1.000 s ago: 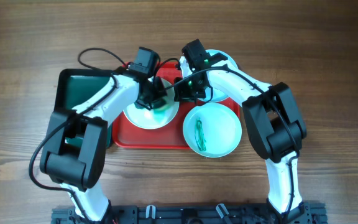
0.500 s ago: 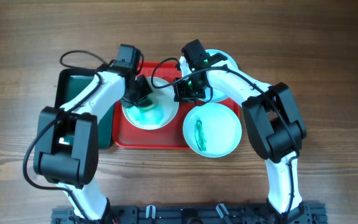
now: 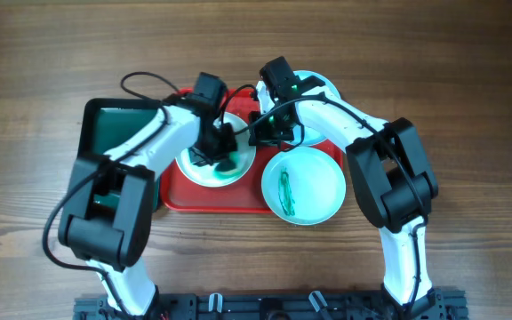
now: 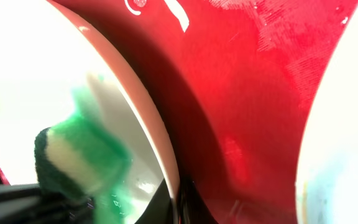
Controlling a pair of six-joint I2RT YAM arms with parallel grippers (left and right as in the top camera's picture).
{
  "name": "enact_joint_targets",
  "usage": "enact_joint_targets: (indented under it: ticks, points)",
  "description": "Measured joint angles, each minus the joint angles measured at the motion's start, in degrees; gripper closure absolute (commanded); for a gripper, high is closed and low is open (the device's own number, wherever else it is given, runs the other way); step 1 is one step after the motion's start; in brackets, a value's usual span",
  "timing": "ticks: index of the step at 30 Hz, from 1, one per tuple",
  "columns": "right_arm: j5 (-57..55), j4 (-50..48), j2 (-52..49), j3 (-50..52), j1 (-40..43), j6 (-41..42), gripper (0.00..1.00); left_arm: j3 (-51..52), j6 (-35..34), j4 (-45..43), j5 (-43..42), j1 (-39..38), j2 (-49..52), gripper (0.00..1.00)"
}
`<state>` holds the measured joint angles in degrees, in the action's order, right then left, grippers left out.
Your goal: Clean dirty plates on tray and stack at the side
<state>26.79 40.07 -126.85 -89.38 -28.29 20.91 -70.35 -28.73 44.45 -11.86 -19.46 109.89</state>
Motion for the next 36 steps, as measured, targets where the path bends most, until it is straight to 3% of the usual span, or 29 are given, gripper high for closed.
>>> enact_joint_targets:
  ticks: [8,13,20,29,36]
  points:
    - [-0.8,2.6,0.5,0.0,0.0,0.0,0.95,-13.8,1.2,13.2,3.9,15.8,-1.2,0.96]
    - [-9.6,8.1,5.1,0.0,-0.2,0.0,0.96,-17.9,2.1,13.8,2.8,16.2,-4.6,0.96]
    - [-36.9,10.3,18.1,-1.2,-8.0,0.2,0.96,-17.9,2.1,14.3,2.0,16.0,-4.7,0.96]
    - [-81.0,11.2,18.5,-1.2,-27.9,1.6,0.96,-17.9,2.1,14.3,1.9,16.0,-4.7,0.96]
    - [-102.4,11.2,18.5,-1.2,-34.6,2.0,0.96,-17.9,2.1,14.3,1.9,16.0,-4.7,0.96]
